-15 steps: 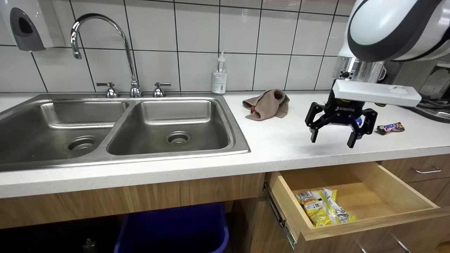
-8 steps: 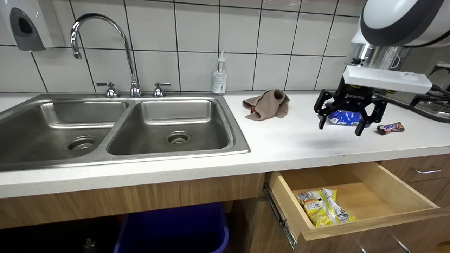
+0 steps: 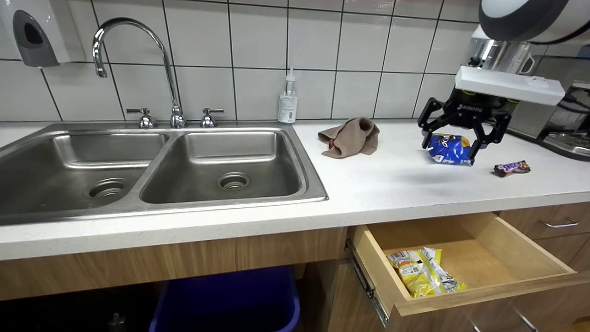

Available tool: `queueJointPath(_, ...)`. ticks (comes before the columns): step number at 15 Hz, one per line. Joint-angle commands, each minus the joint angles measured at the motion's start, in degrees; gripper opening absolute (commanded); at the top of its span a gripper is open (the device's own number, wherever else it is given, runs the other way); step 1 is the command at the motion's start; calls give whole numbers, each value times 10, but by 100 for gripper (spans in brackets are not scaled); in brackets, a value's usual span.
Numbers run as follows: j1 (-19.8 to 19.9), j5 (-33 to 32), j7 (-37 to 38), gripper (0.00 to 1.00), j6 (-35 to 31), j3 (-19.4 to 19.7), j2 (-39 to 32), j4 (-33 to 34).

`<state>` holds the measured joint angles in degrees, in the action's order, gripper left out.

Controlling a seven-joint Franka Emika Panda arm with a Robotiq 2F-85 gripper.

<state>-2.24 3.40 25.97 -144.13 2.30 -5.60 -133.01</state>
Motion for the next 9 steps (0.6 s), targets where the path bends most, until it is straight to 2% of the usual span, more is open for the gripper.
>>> queueJointPath(1, 16, 25, -22, 100, 10, 1, -17, 40)
queueJointPath(9, 34, 51, -11, 100, 7, 20, -67, 111)
